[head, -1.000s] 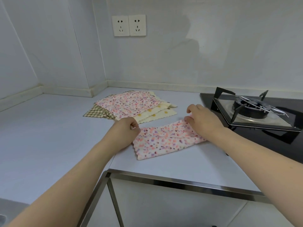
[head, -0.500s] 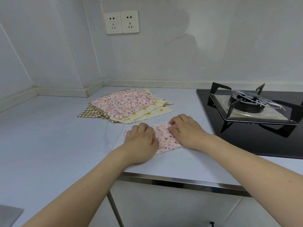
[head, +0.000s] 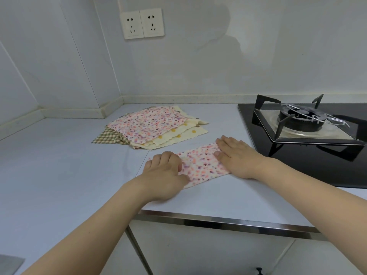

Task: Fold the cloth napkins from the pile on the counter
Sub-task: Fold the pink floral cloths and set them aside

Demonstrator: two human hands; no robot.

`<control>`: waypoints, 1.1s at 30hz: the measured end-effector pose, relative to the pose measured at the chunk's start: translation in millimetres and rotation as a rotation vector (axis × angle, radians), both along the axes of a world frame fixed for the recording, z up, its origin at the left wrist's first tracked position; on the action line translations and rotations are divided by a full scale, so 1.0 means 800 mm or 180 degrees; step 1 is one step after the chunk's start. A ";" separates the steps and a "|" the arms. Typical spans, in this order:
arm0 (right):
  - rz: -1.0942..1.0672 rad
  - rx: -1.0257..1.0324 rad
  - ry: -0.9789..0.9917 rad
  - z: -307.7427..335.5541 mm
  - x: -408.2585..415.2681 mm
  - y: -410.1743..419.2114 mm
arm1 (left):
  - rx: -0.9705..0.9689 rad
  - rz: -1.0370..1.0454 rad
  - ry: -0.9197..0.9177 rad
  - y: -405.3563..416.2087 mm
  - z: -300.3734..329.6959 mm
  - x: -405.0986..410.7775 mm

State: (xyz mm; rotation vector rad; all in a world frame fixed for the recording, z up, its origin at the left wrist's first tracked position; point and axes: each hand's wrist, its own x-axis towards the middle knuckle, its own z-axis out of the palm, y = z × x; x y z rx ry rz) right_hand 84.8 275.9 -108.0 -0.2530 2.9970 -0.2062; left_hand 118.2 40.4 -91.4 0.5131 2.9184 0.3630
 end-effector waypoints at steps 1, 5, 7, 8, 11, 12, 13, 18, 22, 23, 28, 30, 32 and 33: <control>-0.0016 0.0015 0.0028 -0.001 0.000 0.001 | 0.0017 0.0050 0.0058 0.000 0.001 0.001; -0.0003 0.0065 0.0113 -0.004 0.000 -0.001 | 0.0288 0.0133 0.0648 0.030 -0.001 -0.004; 0.0001 0.0097 0.0108 -0.004 -0.001 0.000 | 0.0175 0.0007 0.0764 0.057 -0.011 -0.011; -0.0006 0.0104 0.0093 -0.003 -0.001 0.000 | 0.0062 -0.0010 0.0683 0.068 -0.017 -0.014; -0.0005 0.0090 0.0050 -0.003 -0.003 0.002 | -0.0186 0.0102 0.0418 0.078 -0.030 -0.020; -0.0003 0.0068 0.0036 -0.002 -0.002 0.001 | -0.0216 0.0121 0.0388 0.075 -0.032 -0.021; 0.0001 0.0054 0.0027 -0.001 -0.002 0.001 | -0.0239 0.0131 0.0371 0.070 -0.032 -0.021; 0.0025 0.0056 0.0019 0.002 0.003 0.000 | -0.0271 0.0122 0.0312 0.022 -0.030 -0.013; 0.0035 0.0092 0.0008 0.002 0.003 -0.001 | -0.0128 0.0163 0.0211 -0.028 -0.025 -0.009; 0.0034 0.0106 0.0003 0.002 0.002 -0.001 | -0.0076 0.0153 0.0228 -0.035 -0.024 -0.008; 0.0165 0.0390 -0.0061 0.004 -0.006 0.000 | 0.0250 0.0588 0.0781 -0.038 -0.019 -0.017; 0.0331 0.0560 -0.0126 0.010 -0.014 0.004 | 0.0420 0.0827 0.0912 -0.039 -0.015 -0.024; 0.0570 0.0764 -0.0088 0.016 -0.022 0.007 | 0.0533 0.0795 0.0848 -0.044 -0.013 -0.027; 0.0673 0.0869 0.0003 0.018 -0.027 0.008 | 0.0618 0.0726 0.0778 -0.047 -0.012 -0.028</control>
